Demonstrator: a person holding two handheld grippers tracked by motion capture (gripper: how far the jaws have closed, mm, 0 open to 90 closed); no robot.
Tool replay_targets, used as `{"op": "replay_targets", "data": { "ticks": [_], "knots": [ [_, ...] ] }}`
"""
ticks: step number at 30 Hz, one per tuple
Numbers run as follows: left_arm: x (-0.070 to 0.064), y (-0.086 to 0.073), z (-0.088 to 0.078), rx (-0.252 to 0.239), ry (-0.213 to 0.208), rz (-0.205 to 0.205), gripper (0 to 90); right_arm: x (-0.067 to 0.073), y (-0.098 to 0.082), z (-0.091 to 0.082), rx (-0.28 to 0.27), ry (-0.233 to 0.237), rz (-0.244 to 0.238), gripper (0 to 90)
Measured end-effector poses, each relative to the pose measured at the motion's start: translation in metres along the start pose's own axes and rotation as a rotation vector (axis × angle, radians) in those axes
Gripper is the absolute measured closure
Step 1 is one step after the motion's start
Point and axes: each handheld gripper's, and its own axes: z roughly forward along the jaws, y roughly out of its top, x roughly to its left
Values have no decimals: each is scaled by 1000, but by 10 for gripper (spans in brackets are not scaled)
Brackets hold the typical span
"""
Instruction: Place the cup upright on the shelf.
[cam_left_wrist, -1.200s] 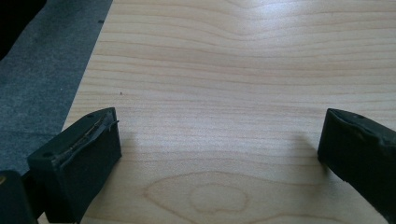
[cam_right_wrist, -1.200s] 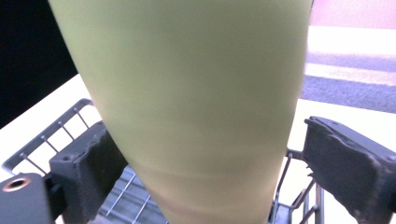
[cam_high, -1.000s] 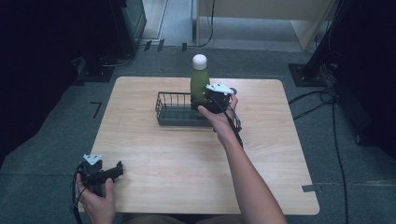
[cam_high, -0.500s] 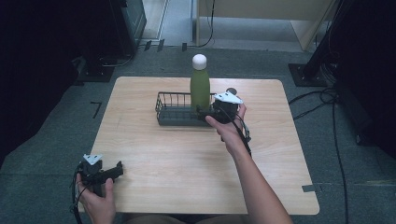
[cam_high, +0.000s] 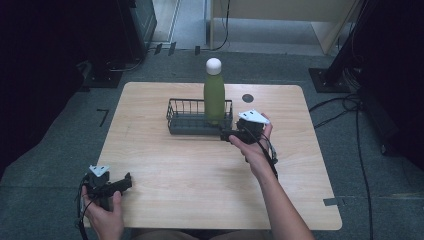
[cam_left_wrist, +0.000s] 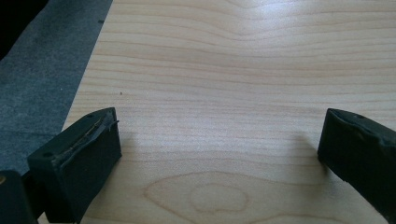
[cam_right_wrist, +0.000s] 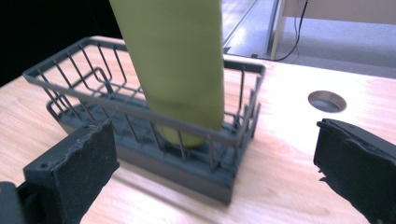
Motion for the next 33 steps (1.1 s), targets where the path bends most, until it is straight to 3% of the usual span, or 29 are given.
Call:
{"op": "replay_targets", "data": {
  "ticks": [14,33],
  "knots": [
    [0,0,0,0,0,0,0,-21,-31,-25,12,-34,-5,0],
    [0,0,0,1,-1,3,0,-59,-72,-55,50,-93,43,0]
  ]
}}
